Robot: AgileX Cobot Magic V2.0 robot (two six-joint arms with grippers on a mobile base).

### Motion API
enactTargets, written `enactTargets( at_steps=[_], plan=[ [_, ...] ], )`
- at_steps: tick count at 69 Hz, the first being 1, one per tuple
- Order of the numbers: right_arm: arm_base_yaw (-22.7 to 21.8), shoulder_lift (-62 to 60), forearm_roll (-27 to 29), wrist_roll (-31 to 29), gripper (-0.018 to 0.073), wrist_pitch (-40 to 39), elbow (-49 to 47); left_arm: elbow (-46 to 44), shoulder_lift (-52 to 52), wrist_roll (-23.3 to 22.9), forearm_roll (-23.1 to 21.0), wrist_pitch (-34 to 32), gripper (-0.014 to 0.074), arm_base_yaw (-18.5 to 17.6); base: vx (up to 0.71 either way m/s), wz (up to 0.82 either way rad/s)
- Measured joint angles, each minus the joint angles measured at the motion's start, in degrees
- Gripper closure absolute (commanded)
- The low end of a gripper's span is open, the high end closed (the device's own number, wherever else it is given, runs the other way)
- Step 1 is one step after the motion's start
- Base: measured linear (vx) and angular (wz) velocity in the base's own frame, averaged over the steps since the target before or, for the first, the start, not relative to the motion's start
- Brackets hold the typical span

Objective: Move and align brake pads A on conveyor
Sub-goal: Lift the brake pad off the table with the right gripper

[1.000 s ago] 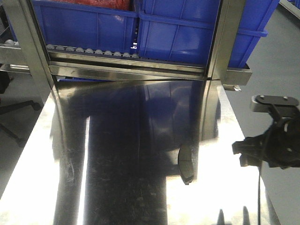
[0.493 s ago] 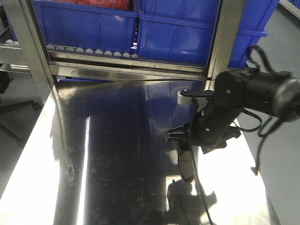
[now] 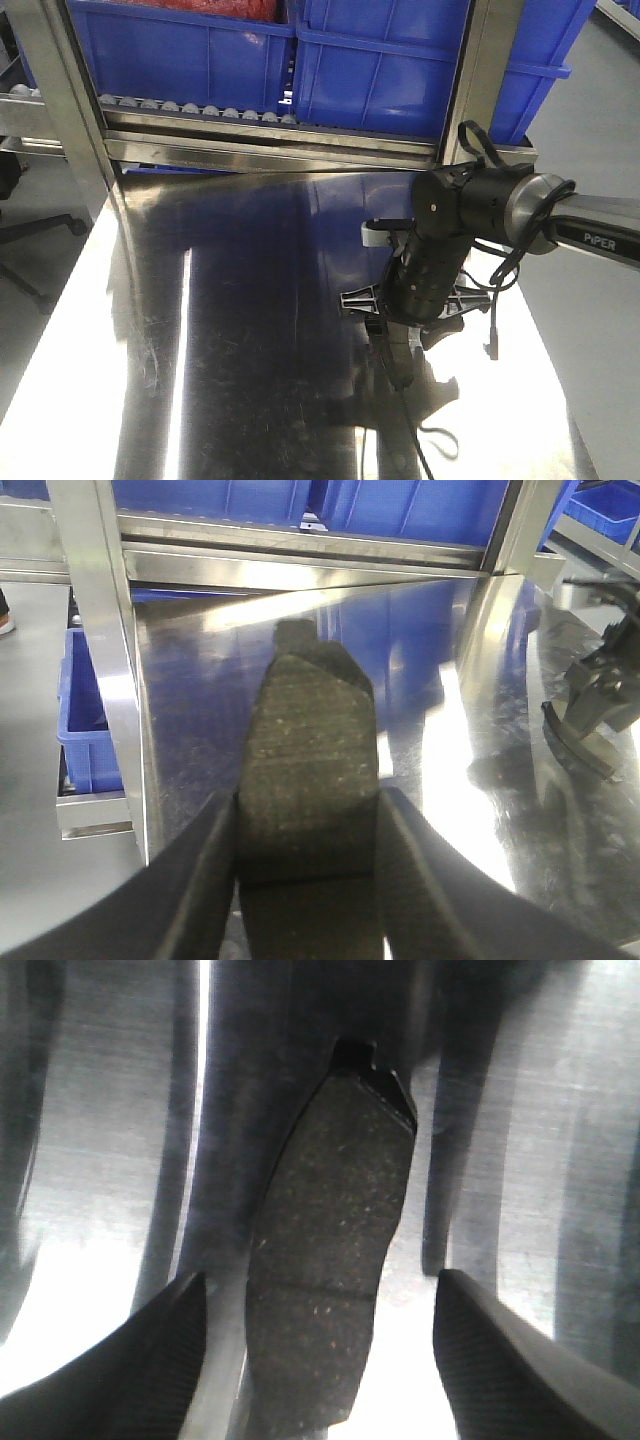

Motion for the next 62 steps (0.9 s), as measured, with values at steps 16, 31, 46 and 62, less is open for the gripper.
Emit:
enactTargets(
  at_steps=[16, 31, 46, 62],
  plan=[
    [0.18, 1.56, -0.82, 0.97, 0.0175, -0.69, -0.24, 0.00, 0.00, 0.00, 0.00, 0.00, 0.0602, 0.00, 0.00, 0.00],
    [0.23, 1.67, -1.32, 1.24, 0.0513, -1.97, -0.29, 0.00, 0.00, 0.00, 0.00, 0.00, 0.0602, 0.00, 0.00, 0.00],
    [-0.63, 1.60, -1.25, 0.31, 0.0568, -2.16, -0.29, 0.00, 0.00, 0.00, 0.00, 0.00, 0.0602, 0.00, 0.00, 0.00],
    [-5.94, -5.00, -2.11, -2.74, 0.0561, -4.14, 4.82, 0.00, 0.00, 0.00, 0.00, 0.00, 0.0602, 0.00, 0.00, 0.00]
  ],
)
